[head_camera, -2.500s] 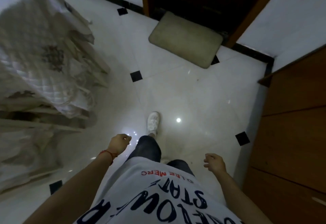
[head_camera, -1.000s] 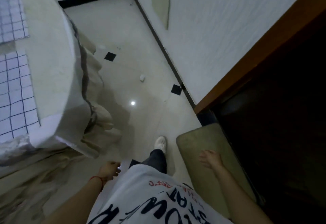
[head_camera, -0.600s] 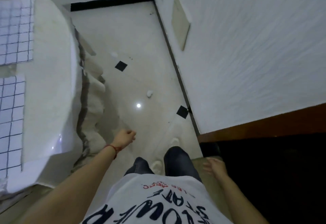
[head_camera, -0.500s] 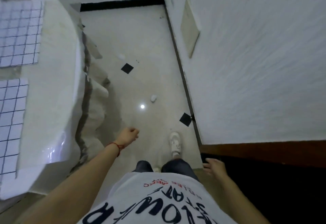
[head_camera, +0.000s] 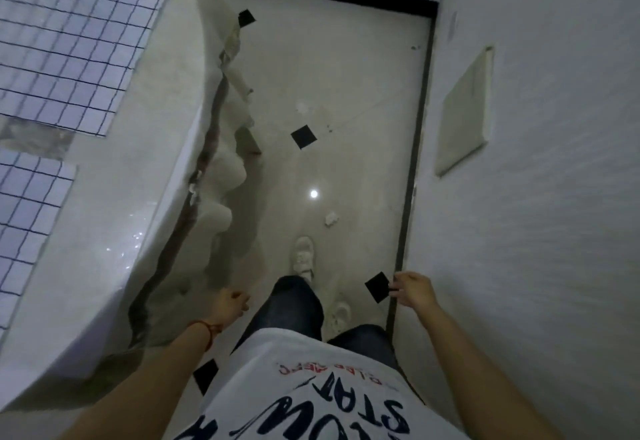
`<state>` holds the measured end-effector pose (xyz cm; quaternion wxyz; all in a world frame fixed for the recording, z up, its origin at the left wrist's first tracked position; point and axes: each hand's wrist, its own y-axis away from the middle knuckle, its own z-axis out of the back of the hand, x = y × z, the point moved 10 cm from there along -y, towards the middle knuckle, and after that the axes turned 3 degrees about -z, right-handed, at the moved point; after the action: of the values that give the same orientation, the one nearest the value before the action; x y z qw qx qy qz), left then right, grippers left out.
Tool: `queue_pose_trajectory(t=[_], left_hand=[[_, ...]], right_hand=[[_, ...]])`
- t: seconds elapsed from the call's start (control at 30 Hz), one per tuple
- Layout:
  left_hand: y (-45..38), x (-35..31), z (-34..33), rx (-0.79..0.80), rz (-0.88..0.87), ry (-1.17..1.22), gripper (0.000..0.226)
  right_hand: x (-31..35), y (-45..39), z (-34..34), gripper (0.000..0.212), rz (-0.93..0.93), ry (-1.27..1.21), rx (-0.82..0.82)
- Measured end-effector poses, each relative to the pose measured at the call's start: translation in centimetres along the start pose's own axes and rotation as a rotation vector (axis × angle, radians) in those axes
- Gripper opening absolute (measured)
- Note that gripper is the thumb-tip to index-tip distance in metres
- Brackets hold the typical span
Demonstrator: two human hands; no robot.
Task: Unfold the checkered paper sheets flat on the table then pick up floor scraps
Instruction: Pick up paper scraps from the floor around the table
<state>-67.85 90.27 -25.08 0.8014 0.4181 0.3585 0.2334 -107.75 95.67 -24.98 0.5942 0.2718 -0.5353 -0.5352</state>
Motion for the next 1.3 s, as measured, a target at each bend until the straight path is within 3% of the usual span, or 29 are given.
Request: queue_pose_trajectory(t=[0.3,0.47,0.6,0.8,1.03,1.3], left_hand=[[-10.9,-9.4,3.2,0.063,0.122,0.124,0.017],[-18.9,-18.5,2.0,0.102,-0.015,0.1,0.023],[-26.1,-21.5,-1.0,0.158,-0.084,0.009,0.022],[-37.0,-18.1,-4.8,0.119,-0.012,0.028,0.021],[-47.2,-7.9,-11.3,0.079,0.21,0.251,0.014],[-55.5,-1.7,-18.1,0.045,0.306,0.357,0.016]], right_hand=[[8.2,-6.7,-5.4,0.03,-0.001,0.271,0.053],[12.2,-11.7,-8.4,0.031,0.009,0.391,0.091],[14.7,-17.5,-12.5,0.03,0.018,0.46,0.159],[17.8,-30.2,-18.3,0.035,0.119,0.485,0.165],[14.6,-47.6,-22.9,0.044,0.093,0.504,0.004],[8.6,-58.9,-29.5,0.061,0.305,0.902,0.048]])
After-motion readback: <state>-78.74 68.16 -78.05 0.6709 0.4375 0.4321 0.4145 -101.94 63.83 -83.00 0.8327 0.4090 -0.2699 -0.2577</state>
